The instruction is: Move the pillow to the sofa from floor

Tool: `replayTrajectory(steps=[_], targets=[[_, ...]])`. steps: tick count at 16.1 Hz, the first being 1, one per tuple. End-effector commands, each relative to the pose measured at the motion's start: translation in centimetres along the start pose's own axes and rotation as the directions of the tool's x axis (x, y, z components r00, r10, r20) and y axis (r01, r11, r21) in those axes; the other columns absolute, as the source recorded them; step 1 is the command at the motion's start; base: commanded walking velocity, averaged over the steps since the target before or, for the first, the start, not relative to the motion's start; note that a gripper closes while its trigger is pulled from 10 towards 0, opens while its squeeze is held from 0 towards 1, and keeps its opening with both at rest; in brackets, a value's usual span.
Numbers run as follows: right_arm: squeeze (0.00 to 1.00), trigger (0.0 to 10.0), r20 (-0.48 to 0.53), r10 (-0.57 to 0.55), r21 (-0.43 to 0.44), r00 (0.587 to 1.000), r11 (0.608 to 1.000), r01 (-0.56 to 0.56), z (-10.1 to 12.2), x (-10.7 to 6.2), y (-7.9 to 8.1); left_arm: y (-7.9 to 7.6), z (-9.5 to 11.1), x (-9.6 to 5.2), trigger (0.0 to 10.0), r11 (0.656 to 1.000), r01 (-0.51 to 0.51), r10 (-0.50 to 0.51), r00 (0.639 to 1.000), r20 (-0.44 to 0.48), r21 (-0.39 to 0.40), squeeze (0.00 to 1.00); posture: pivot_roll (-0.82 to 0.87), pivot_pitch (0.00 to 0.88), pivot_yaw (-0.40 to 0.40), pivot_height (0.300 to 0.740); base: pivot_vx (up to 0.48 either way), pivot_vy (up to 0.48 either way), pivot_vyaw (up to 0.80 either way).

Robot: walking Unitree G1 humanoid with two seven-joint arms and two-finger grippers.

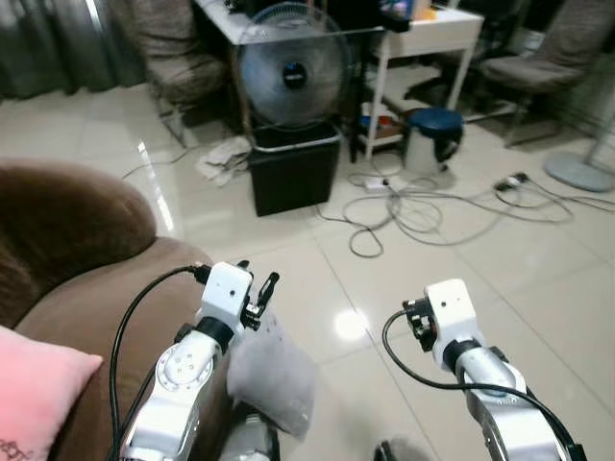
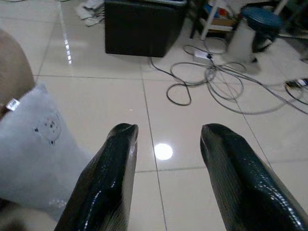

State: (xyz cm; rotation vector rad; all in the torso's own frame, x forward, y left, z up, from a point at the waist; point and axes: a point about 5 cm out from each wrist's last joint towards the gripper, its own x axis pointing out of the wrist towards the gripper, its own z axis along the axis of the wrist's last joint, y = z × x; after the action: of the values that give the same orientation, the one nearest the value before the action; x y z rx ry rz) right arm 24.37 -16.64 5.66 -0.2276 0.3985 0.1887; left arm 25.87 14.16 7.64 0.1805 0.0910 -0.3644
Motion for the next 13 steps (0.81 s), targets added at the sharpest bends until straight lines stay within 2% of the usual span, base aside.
replayTrajectory(steps=[1, 7, 13], targets=[[0.0, 10.0, 0.007, -0.019, 0.008, 1.0, 1.0, 0.019, 0.19, -0.02, -0.34, -0.04, 0.12, 0.13, 10.0, 1.0, 0.003, -0.003, 1.0, 0.002, 0.011, 0.0, 0.02, 0.0, 0.032, 0.628, 0.0, 0.0, 0.0], [0.0, 10.0, 0.012, -0.023, -0.001, 1.0, 1.0, 0.023, 0.22, 0.04, -0.38, -0.18, 0.37, 0.26, 10.0, 1.0, 0.005, -0.005, 1.0, 0.022, 0.017, 0.0, 0.02, 0.0, 0.033, 0.628, 0.0, 0.0, 0.0], [0.0, 10.0, 0.01, -0.025, -0.002, 1.0, 1.0, 0.025, 0.1, -0.04, -0.39, -0.34, 0.34, 0.34, 10.0, 1.0, 0.011, -0.011, 1.0, 0.022, 0.025, 0.0, 0.02, 0.0, 0.034, 0.628, 0.0, -0.401, 0.0]])
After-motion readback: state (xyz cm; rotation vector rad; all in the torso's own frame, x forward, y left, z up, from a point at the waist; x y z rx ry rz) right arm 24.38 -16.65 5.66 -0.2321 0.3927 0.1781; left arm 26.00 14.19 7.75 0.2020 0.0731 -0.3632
